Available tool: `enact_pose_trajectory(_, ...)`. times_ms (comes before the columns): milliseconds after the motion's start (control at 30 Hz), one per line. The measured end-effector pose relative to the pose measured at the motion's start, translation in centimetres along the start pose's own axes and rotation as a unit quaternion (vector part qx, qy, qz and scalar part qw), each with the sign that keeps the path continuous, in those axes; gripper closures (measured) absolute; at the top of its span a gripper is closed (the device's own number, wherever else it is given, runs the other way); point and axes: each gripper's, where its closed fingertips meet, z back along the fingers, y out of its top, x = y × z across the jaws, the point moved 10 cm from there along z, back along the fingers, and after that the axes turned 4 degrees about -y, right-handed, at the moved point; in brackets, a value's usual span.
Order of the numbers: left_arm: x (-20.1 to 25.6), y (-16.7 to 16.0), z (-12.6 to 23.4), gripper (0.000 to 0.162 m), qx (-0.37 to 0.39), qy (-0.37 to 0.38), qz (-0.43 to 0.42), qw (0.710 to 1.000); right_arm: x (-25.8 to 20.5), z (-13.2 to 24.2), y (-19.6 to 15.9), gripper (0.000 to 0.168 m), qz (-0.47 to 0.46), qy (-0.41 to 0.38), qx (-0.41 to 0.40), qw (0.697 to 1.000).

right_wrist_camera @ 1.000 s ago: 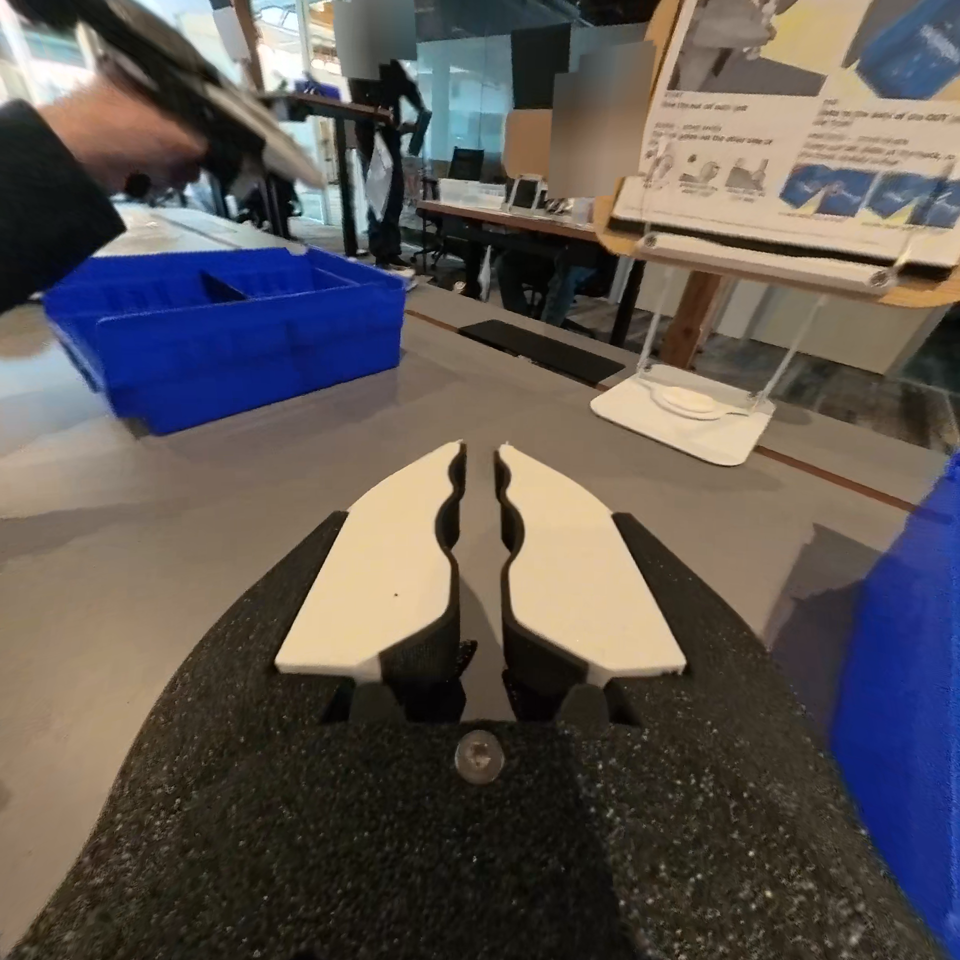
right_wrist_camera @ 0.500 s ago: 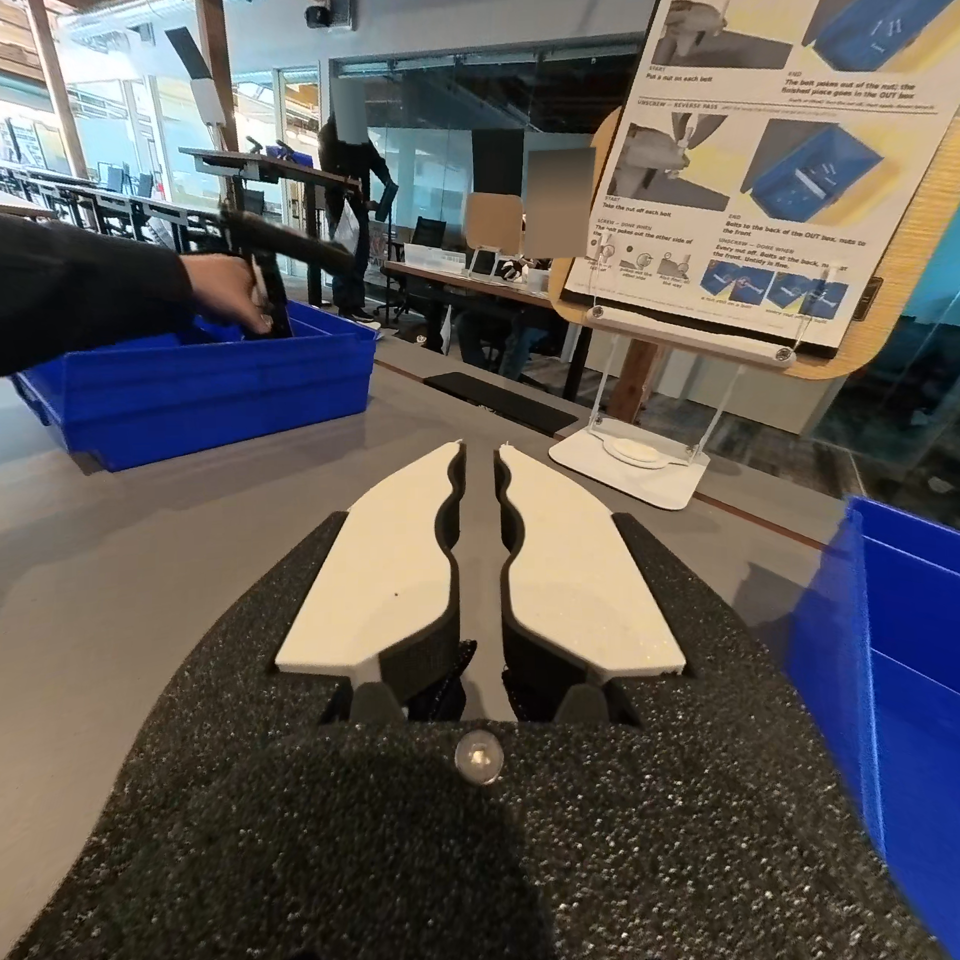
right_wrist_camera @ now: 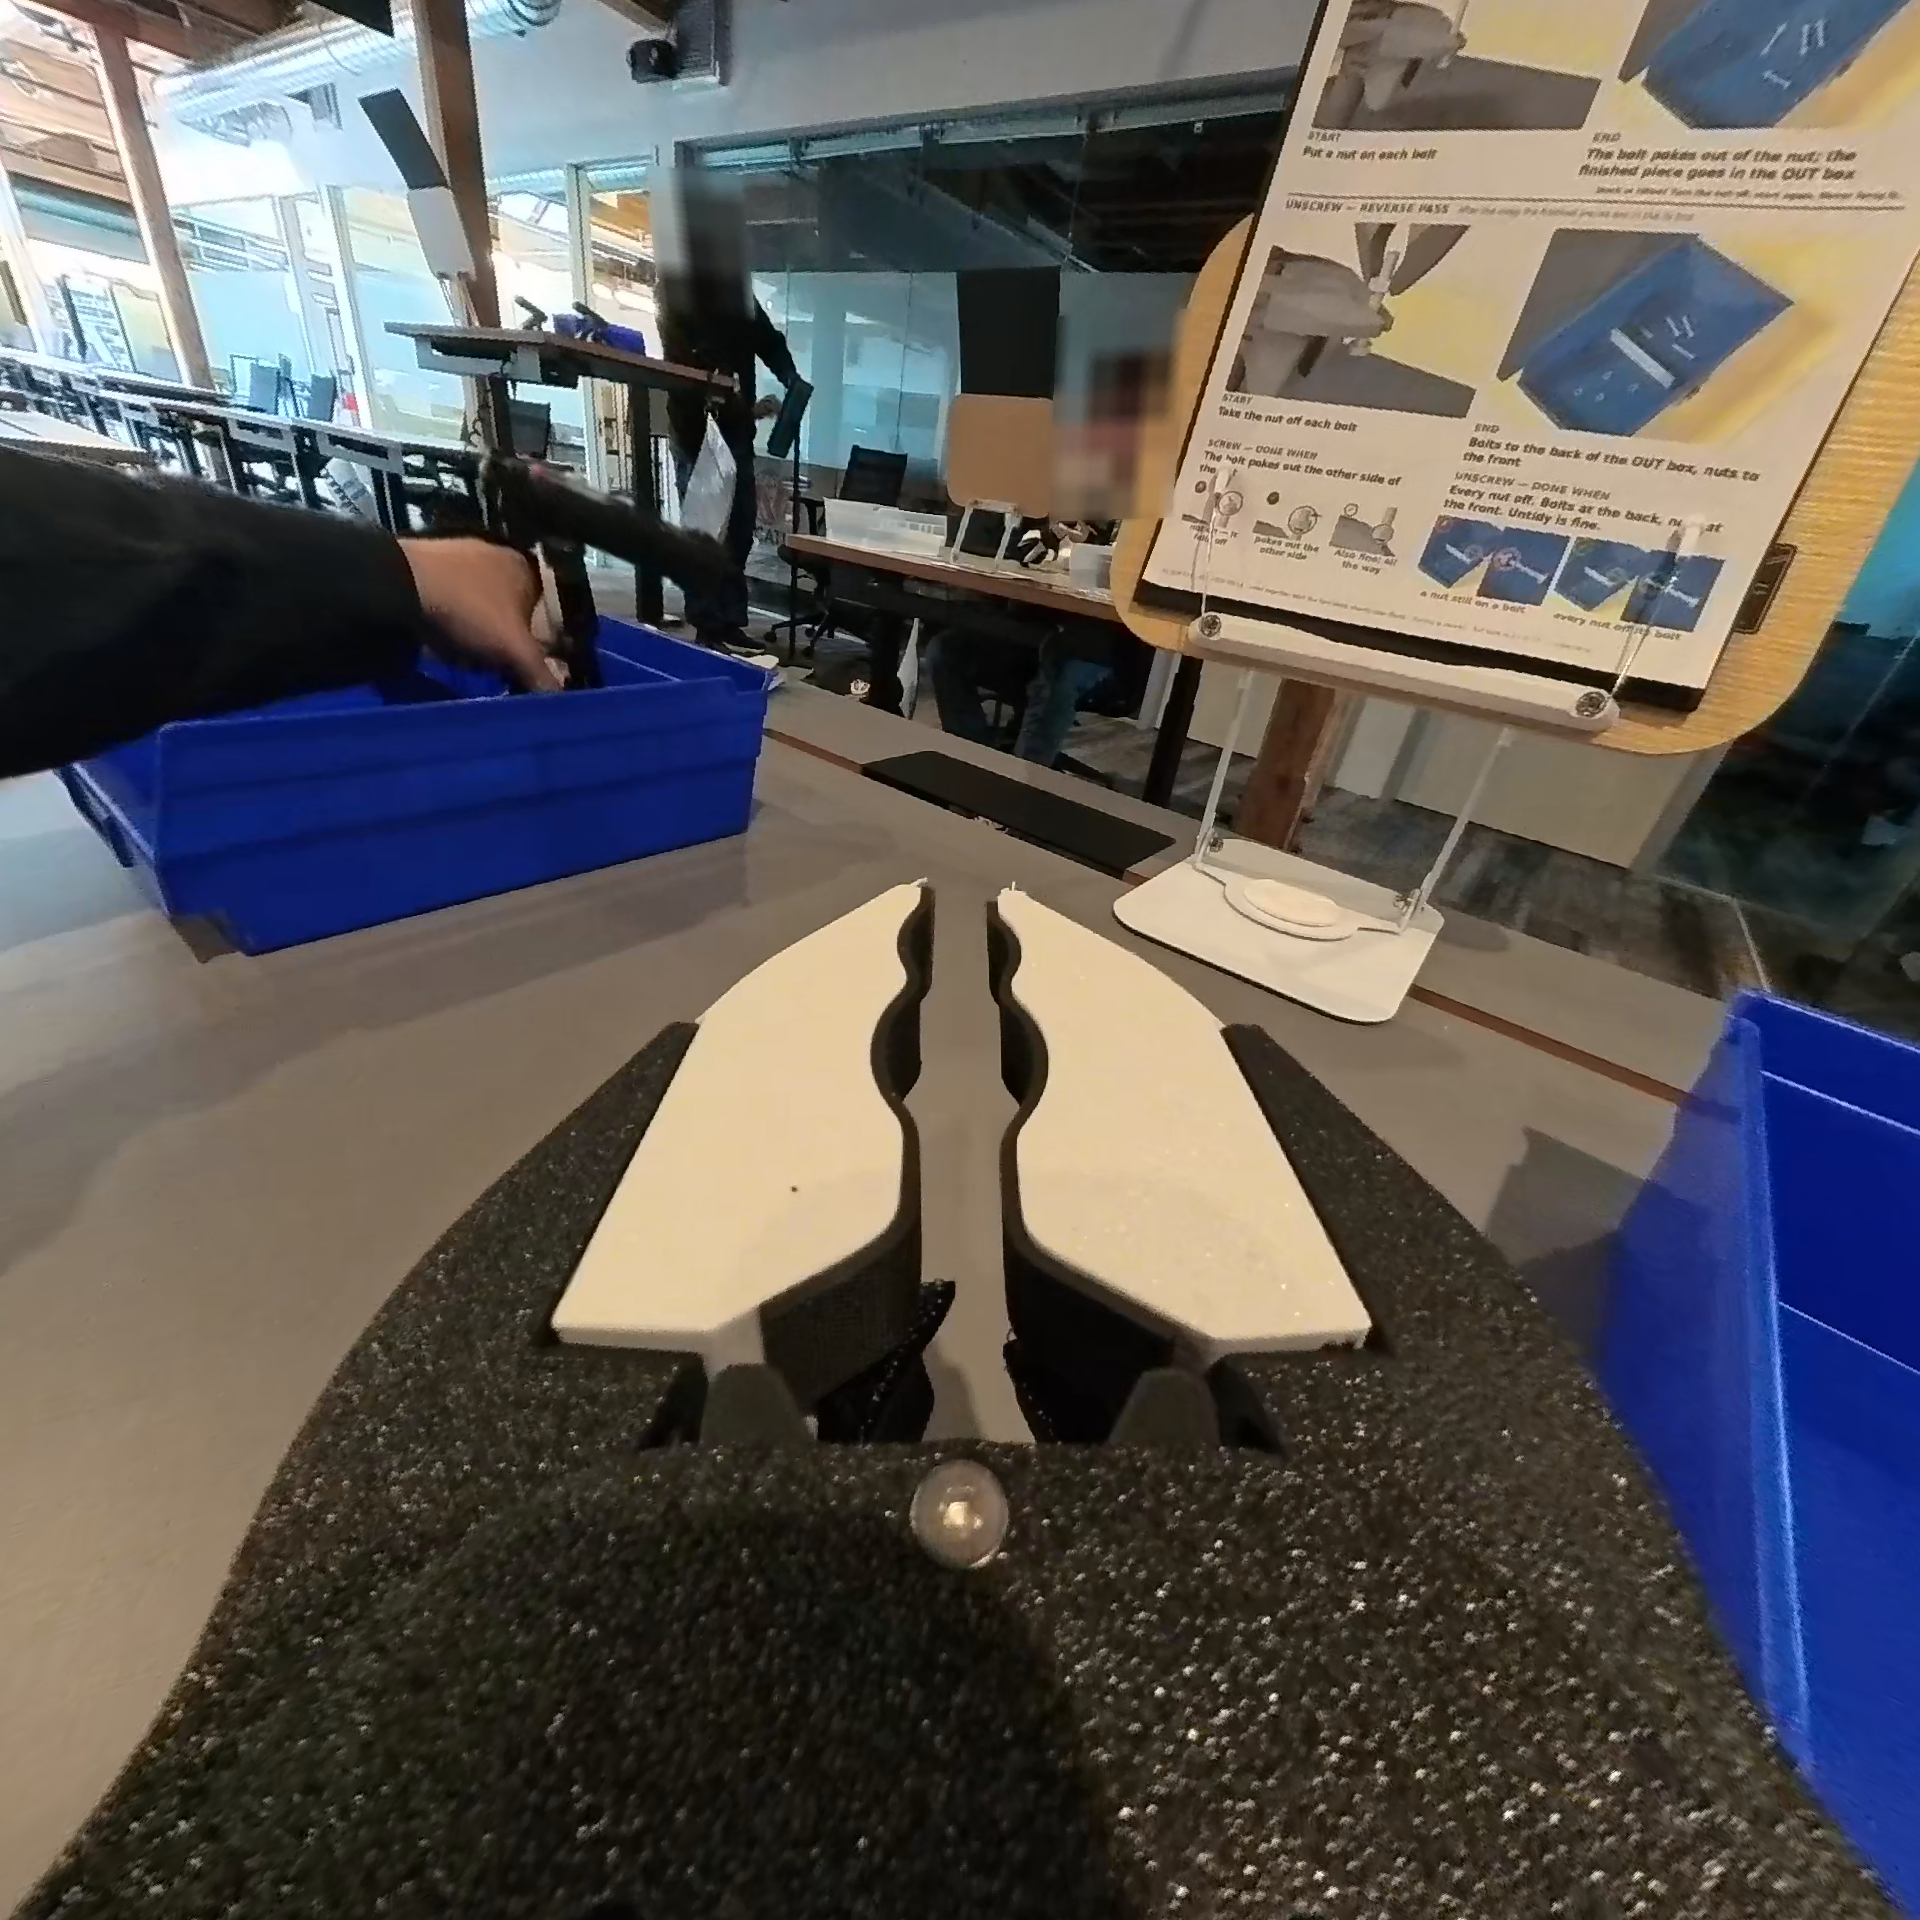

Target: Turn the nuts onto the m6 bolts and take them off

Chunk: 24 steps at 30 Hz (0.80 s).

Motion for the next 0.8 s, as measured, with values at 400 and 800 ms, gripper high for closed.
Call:
enact_pose_trajectory(400,1.1,0.0,6.1,0.157,0.129,0.059,-0.026,0.99,-0.1,0.0,0.1,0.16,-0.003,0.007,0.003,1.0)
enact_pose_trajectory(800,26.2,0.1,8.9,0.157,0.147,-0.194,-0.558,0.793,-0.4,0.0,0.0,0.16,0.006,0.003,0.003,1.0)
